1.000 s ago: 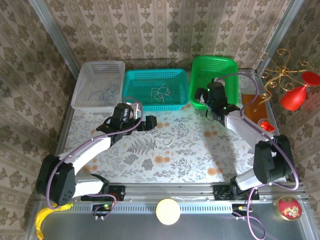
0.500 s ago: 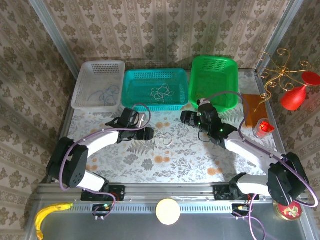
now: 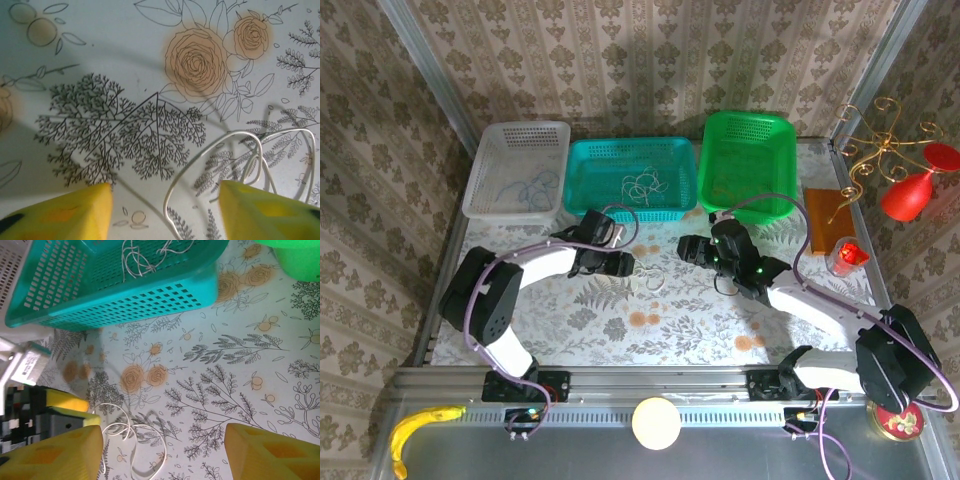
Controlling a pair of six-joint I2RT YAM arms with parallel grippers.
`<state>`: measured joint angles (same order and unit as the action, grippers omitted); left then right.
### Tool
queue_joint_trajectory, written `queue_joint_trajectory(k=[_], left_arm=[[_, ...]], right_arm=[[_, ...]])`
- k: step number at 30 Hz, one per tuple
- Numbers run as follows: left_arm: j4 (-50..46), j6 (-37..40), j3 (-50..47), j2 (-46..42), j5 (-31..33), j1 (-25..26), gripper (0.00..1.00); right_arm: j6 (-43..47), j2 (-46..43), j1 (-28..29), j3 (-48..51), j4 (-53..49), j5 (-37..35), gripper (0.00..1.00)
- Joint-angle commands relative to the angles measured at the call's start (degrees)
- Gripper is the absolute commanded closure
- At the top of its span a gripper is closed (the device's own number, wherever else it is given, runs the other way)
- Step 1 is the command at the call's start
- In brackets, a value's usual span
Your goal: Untangle the cables
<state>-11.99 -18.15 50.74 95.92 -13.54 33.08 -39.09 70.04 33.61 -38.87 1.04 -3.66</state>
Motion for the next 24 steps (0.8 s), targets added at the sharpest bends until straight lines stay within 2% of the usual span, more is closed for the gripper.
queue_joint_trajectory(k=[1,3,4,7,11,17,24], left_arm=[[0.4,1.4,2.1,2.4,0.3,0.2,0.52],[0.7,1.9,2.6,3.5,-0.2,0.1,0.61],[0.7,2.1,2.9,4.0,-0.7,0.1,0.68],[-0.3,2.7,3.7,3.0,-1.3,0.1,1.0],[-1.7,3.2,4.6,-4.6,-1.6,0.5,1.0],[-2.2,0.5,9.1,-15.1,-7.6,1.0,1.0],[-1.9,-2.3,13.8,-19.4,-10.7,2.1,1.0]], right_arm=[[-0.3,-2.0,0.5,0.0,-0.2,1.2,0.33],[0.0,-2.2,0.7,-0.3,-0.7,1.2,0.33],[0.2,-2.3,0.7,-0.4,-0.8,1.4,0.33],[1.0,-2.1,0.7,-0.6,-0.9,2.2,0.33],[2.8,-1.3,0.7,-0.7,0.4,4.0,0.33],[5.1,1.8,0.7,-1.4,3.8,6.9,0.31],[5.8,4.5,0.5,-3.7,7.4,11.6,0.29]])
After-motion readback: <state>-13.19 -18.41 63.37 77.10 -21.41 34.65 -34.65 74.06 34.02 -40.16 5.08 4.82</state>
